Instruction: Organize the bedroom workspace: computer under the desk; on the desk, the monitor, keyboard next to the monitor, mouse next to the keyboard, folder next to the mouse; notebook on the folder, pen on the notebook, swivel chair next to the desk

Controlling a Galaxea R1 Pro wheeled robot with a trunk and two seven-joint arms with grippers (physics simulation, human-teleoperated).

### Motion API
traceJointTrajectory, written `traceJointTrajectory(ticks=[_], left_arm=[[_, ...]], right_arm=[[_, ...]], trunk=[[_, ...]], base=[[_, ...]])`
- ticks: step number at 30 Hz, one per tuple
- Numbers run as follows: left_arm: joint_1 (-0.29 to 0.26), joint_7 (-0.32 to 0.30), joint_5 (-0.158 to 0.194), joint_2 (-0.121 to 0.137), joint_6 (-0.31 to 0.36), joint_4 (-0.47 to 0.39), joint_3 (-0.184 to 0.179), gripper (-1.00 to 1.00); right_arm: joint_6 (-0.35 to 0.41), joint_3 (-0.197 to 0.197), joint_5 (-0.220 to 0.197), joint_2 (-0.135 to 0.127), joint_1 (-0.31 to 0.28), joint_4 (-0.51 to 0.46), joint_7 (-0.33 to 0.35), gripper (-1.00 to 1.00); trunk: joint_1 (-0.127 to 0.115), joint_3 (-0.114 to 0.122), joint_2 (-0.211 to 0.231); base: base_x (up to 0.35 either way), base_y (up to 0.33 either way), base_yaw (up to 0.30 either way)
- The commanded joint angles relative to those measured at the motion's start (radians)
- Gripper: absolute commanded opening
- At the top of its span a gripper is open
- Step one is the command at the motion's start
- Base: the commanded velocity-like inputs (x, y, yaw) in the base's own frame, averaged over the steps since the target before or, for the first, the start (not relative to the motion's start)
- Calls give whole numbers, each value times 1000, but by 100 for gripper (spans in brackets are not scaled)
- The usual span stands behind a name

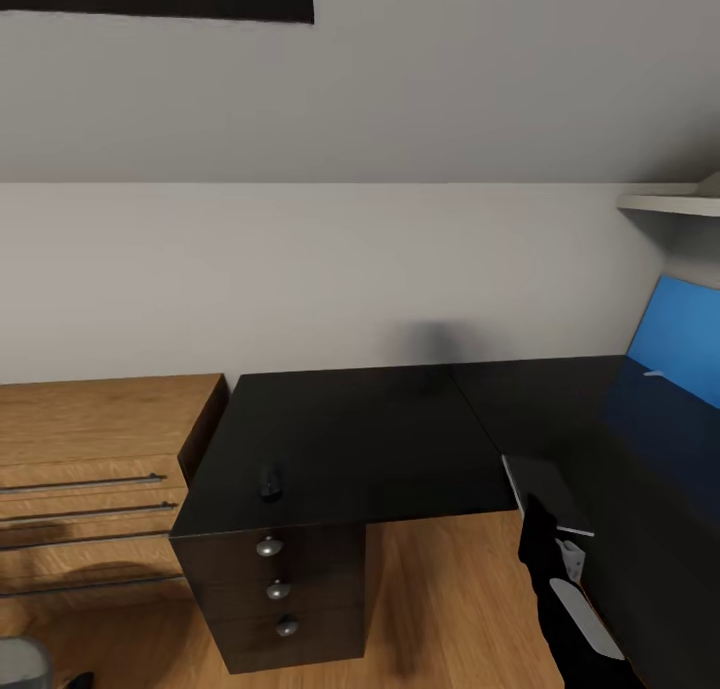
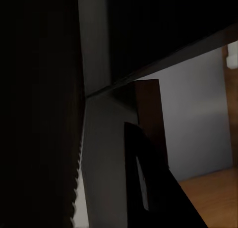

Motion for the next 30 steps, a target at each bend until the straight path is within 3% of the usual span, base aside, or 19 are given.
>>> traceJointTrajectory(ticks=[1,9,30], left_arm=[[-1,-5,11,0,-3,1,-8,100],[-1,-5,11,1,-3,1,-7,100],[-1,-5,11,1,-3,1,-6,100]], right_arm=[[-3,2,-12,0,-1,2,5,-100],[-3,3,-14,9,-1,6,6,-100],[-3,5,-13,19,-1,6,6,-100]], trunk=[[-4,2,7],[-35,27,63],[-35,46,63]], base=[[0,0,0],[0,0,0],[0,0,73]])
